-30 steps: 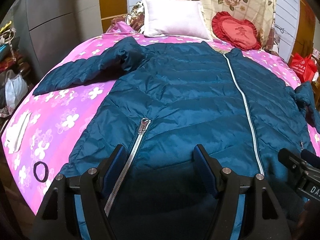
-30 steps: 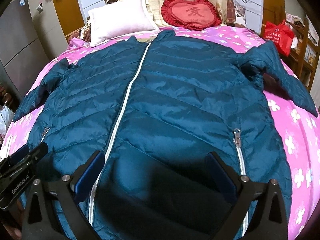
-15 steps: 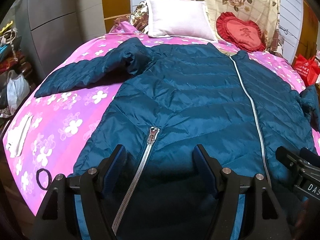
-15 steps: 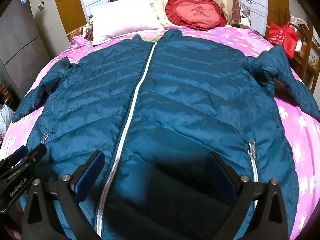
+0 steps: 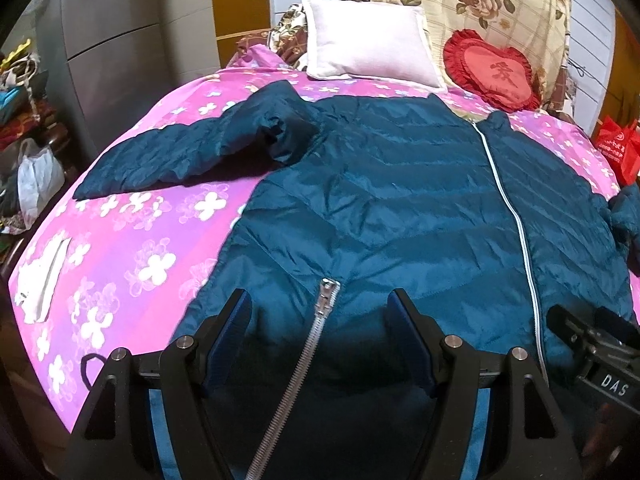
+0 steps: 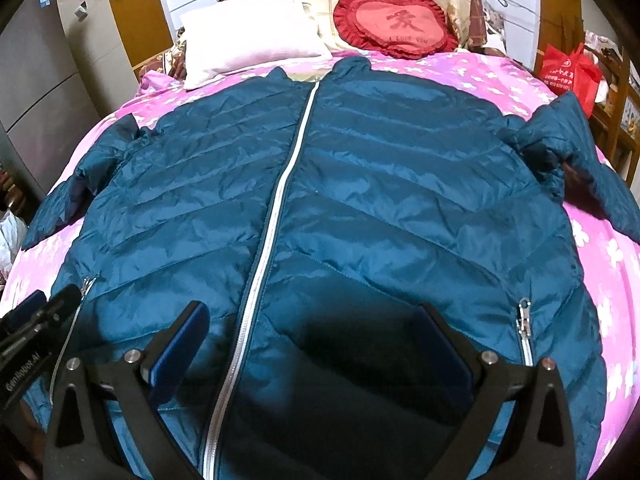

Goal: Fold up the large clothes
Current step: 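Reach the left tool to the sleeve cuff beside it and grasp it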

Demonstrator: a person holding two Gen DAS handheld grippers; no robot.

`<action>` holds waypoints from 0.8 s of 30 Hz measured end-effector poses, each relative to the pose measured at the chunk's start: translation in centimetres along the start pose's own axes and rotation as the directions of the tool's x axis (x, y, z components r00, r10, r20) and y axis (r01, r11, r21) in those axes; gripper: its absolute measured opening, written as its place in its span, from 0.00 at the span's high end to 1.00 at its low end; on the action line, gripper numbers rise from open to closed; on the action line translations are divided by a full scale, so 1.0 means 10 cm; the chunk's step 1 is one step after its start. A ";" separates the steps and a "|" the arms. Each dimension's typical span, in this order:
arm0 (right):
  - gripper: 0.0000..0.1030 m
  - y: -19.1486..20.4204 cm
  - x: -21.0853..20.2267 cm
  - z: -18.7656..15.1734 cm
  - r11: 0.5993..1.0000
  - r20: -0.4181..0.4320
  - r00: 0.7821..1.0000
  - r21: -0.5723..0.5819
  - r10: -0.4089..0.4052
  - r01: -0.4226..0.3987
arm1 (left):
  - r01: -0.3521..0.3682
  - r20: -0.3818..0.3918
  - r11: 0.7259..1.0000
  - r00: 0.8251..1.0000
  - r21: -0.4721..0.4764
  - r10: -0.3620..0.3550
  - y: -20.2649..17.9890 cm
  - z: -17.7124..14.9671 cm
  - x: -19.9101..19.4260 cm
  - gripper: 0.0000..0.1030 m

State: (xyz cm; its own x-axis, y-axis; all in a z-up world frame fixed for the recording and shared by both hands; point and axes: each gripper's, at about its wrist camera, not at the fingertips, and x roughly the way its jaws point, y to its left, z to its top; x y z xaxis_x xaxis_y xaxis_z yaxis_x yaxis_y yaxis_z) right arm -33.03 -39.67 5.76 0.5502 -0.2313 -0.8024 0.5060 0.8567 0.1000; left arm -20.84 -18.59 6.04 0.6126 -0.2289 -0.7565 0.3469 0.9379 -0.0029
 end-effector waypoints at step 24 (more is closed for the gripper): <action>0.00 0.15 0.12 0.03 0.998 -0.013 1.000 -0.057 0.012 -0.013 | -0.044 0.017 0.794 0.998 -0.606 0.067 3.01 0.87 0.57 0.55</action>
State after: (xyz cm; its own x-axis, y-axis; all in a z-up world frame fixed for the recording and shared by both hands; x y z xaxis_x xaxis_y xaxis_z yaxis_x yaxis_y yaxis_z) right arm -31.36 -38.80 5.11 0.5474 -0.2145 -0.8089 0.4599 0.8846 0.0766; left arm -0.70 6.08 7.37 0.6464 -0.1694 -0.7439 -0.1814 0.9130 -0.3655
